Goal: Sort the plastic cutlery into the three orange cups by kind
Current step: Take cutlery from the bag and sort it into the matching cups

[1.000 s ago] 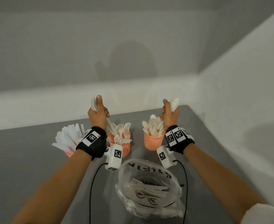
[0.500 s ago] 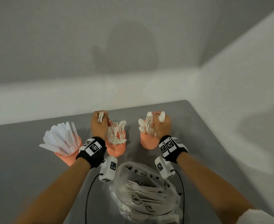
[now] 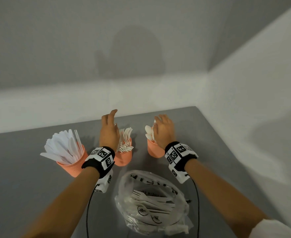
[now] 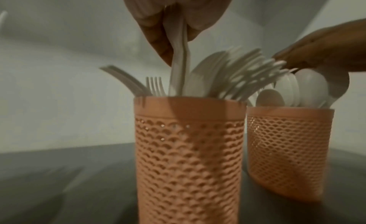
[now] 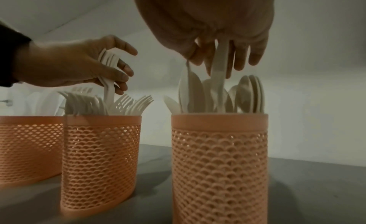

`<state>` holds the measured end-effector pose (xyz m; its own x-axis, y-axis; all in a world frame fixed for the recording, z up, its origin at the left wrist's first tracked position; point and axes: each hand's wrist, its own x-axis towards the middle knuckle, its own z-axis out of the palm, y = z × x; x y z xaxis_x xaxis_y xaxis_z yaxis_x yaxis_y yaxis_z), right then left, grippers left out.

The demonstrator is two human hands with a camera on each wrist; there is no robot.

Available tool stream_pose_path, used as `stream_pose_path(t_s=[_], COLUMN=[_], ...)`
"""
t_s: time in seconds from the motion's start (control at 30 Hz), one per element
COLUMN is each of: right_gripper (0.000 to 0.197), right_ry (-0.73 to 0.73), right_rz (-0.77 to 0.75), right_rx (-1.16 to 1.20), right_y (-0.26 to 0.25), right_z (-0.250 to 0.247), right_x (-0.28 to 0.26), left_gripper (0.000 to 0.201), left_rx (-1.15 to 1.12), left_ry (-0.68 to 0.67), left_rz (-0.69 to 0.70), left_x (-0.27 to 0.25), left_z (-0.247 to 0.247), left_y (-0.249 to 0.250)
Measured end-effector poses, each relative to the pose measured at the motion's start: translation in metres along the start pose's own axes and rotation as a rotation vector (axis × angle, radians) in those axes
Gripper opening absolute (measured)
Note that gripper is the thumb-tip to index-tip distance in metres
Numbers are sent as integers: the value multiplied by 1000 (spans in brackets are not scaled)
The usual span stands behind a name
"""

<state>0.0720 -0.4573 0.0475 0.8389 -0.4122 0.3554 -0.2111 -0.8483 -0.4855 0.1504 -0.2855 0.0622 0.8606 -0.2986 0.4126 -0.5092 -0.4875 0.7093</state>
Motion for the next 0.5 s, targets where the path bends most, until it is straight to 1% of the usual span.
stream_pose_path(t_s=[0.07,0.1,0.17,0.23,0.27,0.33,0.37,0.43,0.47,0.5], right_gripper=[84,89,94,95,92,79,71,60,59,59], right_ry=[-155,-208,-252,-282,-305,-340,-354,-388,-406,-421], right_rz=[1,6,2,-2,4,26,39,70,85,96], right_rx=[-157,-202,-262,-310,-331,-358,-358,-339,-328,-322], right_y=[-3,-3,-1,2,3,5,5,5,5,5], right_z=[-2,-3,-2,-1,0,-2,-4,-8,-10,-10], right_x=[0,0,-2,-3,-3,-2,-1,1,1,2], left_gripper=[53,53,53,53,54,53,49,33,34,45], left_rx=[86,127,220,299,327,353,367,418,448,486], left_ry=[-55,-78,-119,-153,-170,-196,-214,-268,-312,-361], left_rz=[-8,-6,12,19,17,28,41,22,-21,-57], left_x=[1,1,-1,-2,-3,-1,-1,-2,-5,-8], left_z=[-3,-4,-6,-7,-7,-8,-7,-4,-3,-2], left_y=[3,2,3,3,2,-2,-4,-9,-12,-15])
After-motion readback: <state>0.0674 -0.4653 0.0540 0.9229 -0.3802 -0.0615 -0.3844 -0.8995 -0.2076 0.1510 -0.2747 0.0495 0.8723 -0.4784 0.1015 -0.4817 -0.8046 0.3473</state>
